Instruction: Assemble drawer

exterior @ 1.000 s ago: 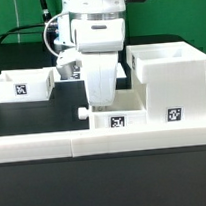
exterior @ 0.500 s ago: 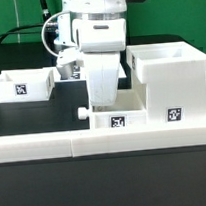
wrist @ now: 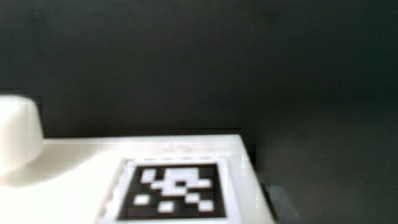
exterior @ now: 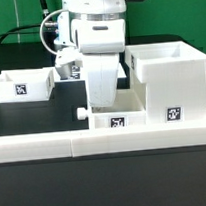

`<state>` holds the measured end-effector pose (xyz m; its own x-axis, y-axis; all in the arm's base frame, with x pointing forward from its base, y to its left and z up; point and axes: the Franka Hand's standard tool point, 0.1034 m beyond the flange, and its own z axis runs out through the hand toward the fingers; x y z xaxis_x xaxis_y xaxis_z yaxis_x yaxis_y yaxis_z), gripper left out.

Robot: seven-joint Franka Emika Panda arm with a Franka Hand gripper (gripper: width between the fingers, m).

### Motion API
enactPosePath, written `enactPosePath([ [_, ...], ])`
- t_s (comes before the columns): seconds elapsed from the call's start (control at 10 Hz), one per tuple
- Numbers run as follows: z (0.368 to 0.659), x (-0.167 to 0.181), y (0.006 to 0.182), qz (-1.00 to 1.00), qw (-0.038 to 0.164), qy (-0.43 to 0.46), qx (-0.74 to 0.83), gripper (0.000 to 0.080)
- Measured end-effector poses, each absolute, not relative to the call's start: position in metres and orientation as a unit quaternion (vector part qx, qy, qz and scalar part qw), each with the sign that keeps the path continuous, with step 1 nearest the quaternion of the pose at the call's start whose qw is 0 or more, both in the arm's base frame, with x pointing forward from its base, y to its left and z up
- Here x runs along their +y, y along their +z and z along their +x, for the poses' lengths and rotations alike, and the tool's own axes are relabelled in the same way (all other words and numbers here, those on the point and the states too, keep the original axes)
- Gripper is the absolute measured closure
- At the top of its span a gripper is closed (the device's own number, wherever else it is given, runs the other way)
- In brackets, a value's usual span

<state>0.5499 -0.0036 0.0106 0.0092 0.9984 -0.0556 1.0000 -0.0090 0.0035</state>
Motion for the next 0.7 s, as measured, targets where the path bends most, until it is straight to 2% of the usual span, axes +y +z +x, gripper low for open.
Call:
enactPosePath([
  [0.7, 0.5504, -0.0015, 0.0107, 0.699, 0.019, -0.029, 0.714, 0.0757],
])
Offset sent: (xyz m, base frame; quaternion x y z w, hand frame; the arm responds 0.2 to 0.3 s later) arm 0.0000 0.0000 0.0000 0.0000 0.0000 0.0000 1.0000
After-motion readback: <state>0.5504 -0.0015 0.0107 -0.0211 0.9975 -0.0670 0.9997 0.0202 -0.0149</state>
